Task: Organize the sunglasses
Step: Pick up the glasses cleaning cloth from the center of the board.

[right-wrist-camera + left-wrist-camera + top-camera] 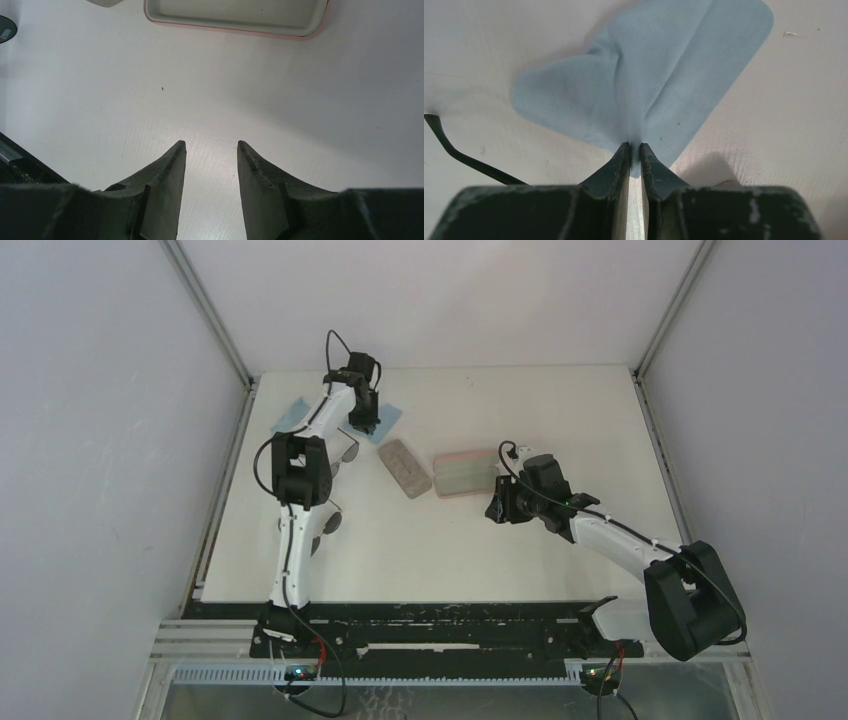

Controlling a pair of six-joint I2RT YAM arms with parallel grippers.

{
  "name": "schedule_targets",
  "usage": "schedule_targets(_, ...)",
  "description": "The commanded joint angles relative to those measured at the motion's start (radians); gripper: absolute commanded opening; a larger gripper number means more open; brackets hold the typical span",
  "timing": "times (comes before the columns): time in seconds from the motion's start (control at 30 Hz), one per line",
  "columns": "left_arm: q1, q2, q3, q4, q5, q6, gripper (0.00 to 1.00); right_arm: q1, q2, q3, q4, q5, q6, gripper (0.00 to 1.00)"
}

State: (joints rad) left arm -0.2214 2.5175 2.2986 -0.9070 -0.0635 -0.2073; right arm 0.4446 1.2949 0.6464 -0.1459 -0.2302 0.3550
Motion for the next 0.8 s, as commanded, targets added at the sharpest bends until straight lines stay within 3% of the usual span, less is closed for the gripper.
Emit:
schedule_targets(0.0,0.004,-0.001,0.064,-0.008,0.008,0.022,0.14,-0.005,-0.029,0.026,0.019,0.0,-0.013,0.42)
schedule_targets(0.17,0.004,-0.004,0.061,-0.008,-0.001,0.032,0.0,-0.009,-0.042,0.017,0.023,0.0,-0.011,0.42)
schedule_targets(0.77,-0.053,-0.361,-0.152,0.121,-0.045,0.035,0.0,-0.014,-0.165,-0.008,0.011,0.033,-0.017,0.42)
